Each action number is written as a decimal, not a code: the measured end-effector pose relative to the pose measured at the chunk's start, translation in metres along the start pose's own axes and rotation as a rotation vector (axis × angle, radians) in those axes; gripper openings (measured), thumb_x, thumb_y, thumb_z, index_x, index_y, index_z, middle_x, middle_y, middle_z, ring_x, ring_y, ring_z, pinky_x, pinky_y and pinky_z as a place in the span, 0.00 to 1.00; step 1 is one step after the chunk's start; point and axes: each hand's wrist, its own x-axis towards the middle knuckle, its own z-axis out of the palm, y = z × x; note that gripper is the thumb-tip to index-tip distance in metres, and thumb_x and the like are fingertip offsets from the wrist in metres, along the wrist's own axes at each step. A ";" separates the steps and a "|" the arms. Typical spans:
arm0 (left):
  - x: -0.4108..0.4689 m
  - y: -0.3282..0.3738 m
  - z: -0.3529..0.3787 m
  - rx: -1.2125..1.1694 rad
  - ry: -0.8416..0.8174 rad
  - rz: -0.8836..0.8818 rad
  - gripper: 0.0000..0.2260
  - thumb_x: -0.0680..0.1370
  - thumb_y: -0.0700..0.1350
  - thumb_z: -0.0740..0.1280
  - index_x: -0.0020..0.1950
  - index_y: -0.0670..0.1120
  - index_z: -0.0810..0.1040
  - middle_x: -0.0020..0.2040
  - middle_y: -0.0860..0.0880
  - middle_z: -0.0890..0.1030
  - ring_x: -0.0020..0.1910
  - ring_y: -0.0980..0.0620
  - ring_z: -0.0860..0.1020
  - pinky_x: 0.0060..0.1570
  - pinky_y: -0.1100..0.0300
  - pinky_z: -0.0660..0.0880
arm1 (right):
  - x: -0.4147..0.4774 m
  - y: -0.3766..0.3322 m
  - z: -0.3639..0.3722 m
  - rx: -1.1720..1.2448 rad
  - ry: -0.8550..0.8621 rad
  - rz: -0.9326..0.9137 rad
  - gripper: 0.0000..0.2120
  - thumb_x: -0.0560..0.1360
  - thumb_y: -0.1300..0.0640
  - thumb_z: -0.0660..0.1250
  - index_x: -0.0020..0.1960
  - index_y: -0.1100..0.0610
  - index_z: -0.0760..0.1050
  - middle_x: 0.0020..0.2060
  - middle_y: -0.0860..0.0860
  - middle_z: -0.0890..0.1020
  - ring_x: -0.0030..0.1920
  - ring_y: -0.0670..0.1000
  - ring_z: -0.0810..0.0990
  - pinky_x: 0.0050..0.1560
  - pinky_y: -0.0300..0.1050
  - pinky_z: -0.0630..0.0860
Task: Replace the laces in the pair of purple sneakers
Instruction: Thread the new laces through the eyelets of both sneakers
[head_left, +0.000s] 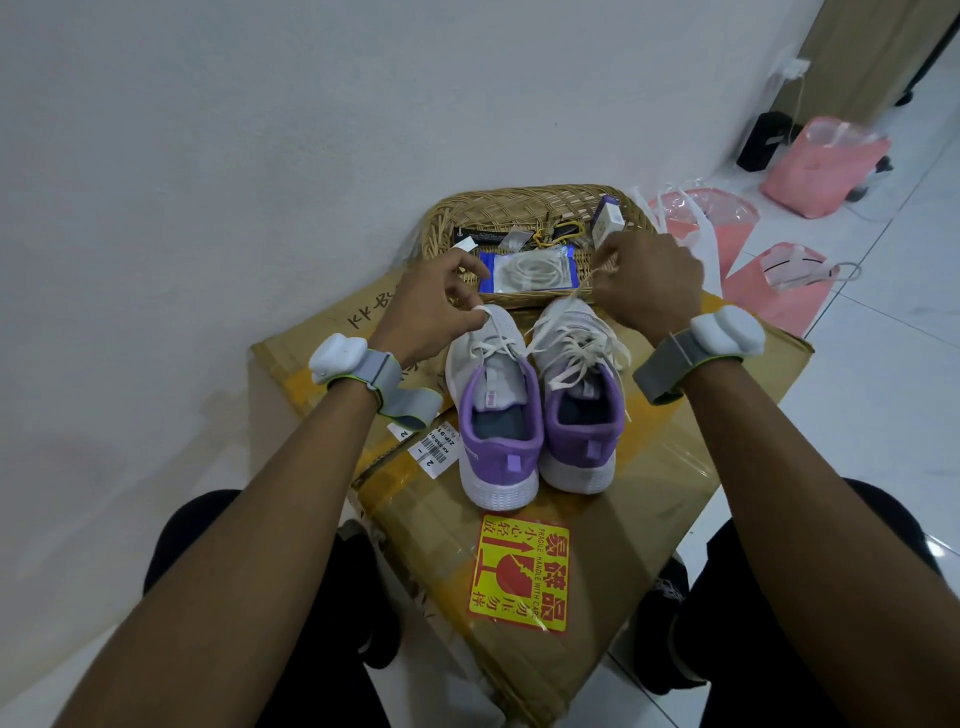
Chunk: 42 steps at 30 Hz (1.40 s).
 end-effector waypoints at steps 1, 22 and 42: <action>-0.001 0.000 0.001 -0.011 -0.027 0.003 0.17 0.70 0.39 0.75 0.56 0.51 0.79 0.39 0.51 0.85 0.40 0.54 0.82 0.42 0.63 0.77 | -0.001 -0.002 0.000 0.108 -0.115 -0.079 0.16 0.69 0.54 0.68 0.56 0.47 0.79 0.42 0.50 0.82 0.48 0.56 0.81 0.46 0.45 0.73; 0.007 -0.008 0.013 0.012 -0.423 -0.102 0.26 0.73 0.41 0.75 0.69 0.53 0.73 0.57 0.48 0.80 0.54 0.46 0.78 0.52 0.57 0.77 | 0.007 0.014 0.009 -0.060 -0.285 0.261 0.13 0.68 0.50 0.70 0.34 0.56 0.69 0.32 0.52 0.74 0.31 0.50 0.69 0.40 0.41 0.67; 0.024 0.002 0.041 -0.095 -0.442 -0.143 0.16 0.71 0.39 0.78 0.57 0.44 0.79 0.42 0.43 0.86 0.44 0.45 0.85 0.49 0.53 0.81 | 0.016 0.001 0.047 0.115 -0.432 -0.339 0.12 0.74 0.61 0.66 0.52 0.51 0.85 0.48 0.55 0.86 0.48 0.59 0.81 0.47 0.46 0.75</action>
